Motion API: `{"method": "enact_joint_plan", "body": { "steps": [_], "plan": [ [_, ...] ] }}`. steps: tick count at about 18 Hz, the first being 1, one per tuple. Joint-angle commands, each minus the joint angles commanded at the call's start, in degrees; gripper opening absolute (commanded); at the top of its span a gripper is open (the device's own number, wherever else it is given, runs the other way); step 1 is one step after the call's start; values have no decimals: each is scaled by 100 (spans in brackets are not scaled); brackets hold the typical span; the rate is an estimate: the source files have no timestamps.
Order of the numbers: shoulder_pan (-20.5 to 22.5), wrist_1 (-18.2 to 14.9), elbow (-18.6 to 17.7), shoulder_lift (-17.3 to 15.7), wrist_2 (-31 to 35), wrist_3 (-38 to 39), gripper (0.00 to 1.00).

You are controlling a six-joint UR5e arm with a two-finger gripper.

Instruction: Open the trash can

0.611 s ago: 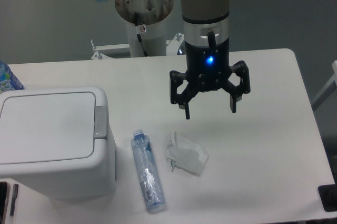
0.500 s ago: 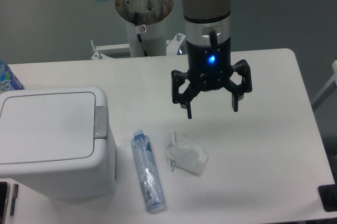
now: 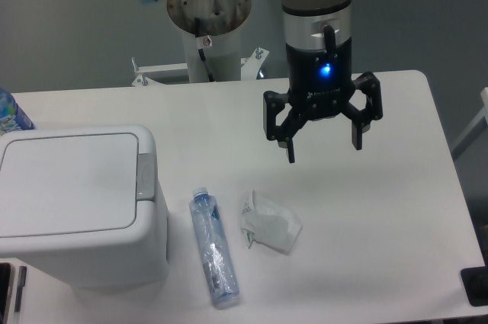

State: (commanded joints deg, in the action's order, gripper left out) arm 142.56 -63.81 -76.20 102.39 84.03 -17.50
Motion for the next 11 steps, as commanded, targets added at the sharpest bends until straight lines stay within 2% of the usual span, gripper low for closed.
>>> {"method": "enact_joint_plan", "body": {
  "steps": [3,6,11],
  "plan": [
    [-26,0,-17,79,-210,438,100],
    [-35,0,-26,97,-562,1273,100],
    [-263,-18,-122,27,-949,1433,100]
  ]
}}
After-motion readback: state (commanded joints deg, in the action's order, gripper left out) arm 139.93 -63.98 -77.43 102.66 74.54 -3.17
